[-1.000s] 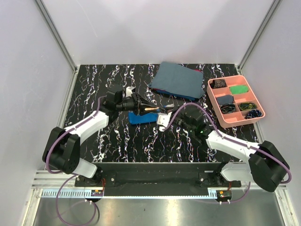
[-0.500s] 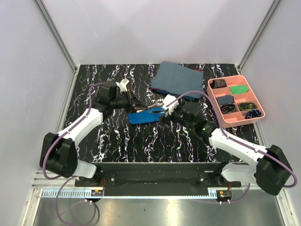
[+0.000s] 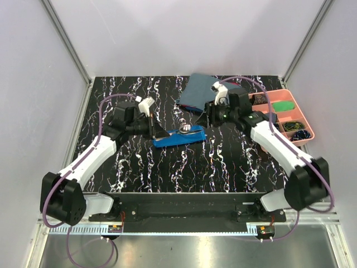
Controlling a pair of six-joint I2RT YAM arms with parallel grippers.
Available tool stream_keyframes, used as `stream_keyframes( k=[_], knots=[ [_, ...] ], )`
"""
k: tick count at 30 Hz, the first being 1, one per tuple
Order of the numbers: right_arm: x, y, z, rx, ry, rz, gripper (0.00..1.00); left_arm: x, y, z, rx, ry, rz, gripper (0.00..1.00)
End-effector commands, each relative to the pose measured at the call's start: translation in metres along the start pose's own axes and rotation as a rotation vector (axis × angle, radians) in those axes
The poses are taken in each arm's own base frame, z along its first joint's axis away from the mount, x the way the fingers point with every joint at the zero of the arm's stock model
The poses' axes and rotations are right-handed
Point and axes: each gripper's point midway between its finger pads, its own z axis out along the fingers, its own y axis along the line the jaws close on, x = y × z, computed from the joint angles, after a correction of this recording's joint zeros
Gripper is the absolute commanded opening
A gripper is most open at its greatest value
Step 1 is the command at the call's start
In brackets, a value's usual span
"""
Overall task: Fold the napkin into a case and place the utensils inside
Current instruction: Pass from the left arm to the right
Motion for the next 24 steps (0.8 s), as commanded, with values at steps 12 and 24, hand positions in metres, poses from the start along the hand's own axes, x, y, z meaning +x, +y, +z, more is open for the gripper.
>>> stream_keyframes(
  k=[12, 24],
  knots=[
    [0.039, 0.037, 0.028, -0.365, 0.197, 0.199, 0.43, 0.002, -0.025, -0.003, 0.158, -0.001, 0.093, 0.00],
    [0.049, 0.013, 0.032, -0.228, 0.202, 0.185, 0.45, 0.004, -0.027, -0.006, 0.159, 0.002, 0.087, 0.00]
  ],
)
